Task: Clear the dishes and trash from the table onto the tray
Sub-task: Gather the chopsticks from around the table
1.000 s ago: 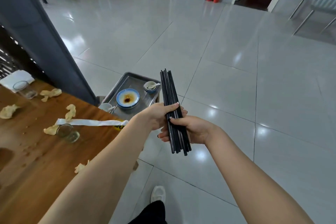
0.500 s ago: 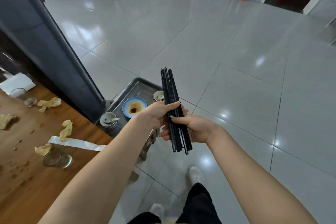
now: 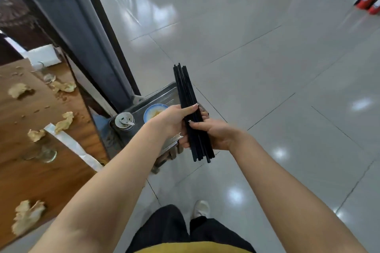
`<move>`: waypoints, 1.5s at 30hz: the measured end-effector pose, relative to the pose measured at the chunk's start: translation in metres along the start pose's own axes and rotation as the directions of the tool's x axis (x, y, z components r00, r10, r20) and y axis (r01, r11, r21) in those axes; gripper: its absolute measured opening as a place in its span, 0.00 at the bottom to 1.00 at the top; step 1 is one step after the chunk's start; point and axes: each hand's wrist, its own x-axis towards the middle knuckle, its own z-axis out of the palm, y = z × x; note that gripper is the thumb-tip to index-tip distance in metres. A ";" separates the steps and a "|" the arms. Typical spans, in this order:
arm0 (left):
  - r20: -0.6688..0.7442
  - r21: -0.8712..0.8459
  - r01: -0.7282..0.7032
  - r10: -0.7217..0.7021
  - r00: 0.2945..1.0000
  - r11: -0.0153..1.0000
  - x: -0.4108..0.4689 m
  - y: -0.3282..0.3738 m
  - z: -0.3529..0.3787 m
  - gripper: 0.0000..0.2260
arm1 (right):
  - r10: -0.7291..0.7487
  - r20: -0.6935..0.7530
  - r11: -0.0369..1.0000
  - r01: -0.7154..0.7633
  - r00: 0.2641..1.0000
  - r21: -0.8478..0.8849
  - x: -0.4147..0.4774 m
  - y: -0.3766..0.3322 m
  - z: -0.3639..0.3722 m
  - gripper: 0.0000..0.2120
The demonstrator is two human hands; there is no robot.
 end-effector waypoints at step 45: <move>-0.609 -0.612 -0.274 -0.222 0.761 0.742 0.207 -0.072 -0.164 0.11 | 0.724 0.080 0.442 -0.372 0.686 -0.816 0.332 -0.031 -0.110 0.15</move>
